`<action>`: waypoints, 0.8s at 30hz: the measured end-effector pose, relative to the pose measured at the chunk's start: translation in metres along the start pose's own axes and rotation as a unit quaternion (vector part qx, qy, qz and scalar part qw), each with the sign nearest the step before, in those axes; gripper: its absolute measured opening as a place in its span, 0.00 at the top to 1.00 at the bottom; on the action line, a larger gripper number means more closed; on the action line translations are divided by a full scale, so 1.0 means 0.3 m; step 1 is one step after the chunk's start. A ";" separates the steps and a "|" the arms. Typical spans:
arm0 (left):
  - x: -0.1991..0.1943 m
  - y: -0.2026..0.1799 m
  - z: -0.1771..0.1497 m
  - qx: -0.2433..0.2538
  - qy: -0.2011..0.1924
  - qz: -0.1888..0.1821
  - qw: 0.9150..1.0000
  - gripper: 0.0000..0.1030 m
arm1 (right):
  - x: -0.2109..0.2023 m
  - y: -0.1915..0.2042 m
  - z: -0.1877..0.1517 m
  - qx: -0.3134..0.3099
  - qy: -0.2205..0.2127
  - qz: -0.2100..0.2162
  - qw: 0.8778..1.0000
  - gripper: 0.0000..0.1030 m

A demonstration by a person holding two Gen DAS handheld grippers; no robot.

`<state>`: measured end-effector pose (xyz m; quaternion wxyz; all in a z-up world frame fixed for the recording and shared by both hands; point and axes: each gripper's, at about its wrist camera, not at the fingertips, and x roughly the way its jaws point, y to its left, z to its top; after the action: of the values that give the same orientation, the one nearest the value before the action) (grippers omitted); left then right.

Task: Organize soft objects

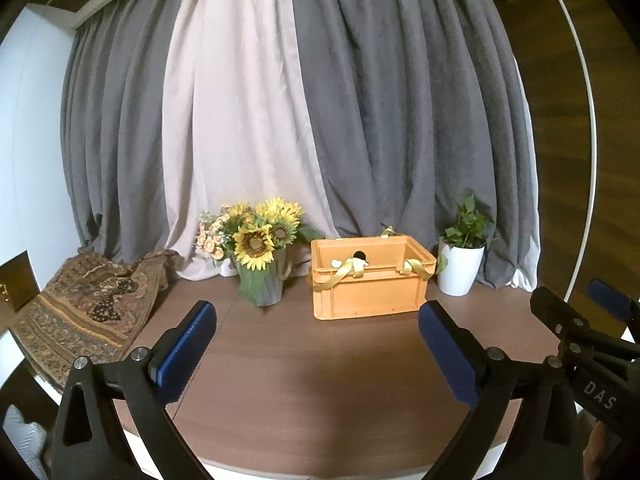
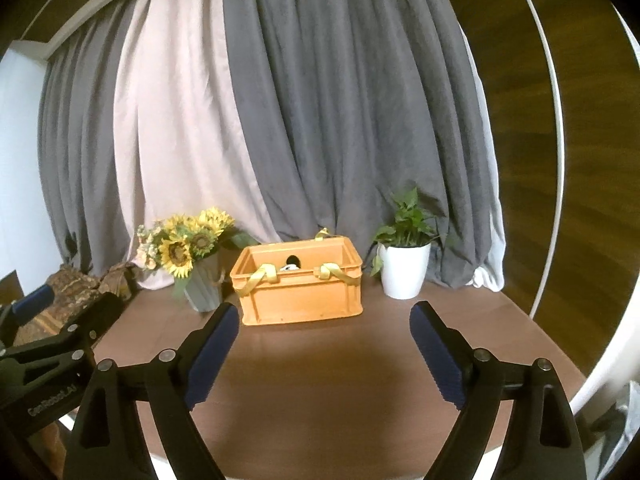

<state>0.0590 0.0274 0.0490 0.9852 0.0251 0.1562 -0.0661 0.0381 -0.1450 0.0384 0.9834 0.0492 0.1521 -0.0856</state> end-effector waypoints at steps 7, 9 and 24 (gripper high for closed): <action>-0.114 -0.013 -0.035 0.007 -0.003 0.006 1.000 0.00 | -0.110 -0.037 -0.030 0.002 -0.002 -0.002 1.000 0.14; -0.140 -0.017 -0.040 0.007 -0.005 0.008 1.000 0.00 | -0.135 -0.046 -0.037 0.004 -0.004 0.000 1.000 0.14; -0.238 -0.043 -0.043 0.007 -0.013 0.015 1.000 0.00 | -0.219 -0.061 -0.049 0.003 -0.012 0.011 1.000 0.14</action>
<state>-0.0139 0.0244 0.0585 0.9879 0.0333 0.1421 -0.0523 -0.0312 -0.1511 0.0434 0.9859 0.0532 0.1391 -0.0759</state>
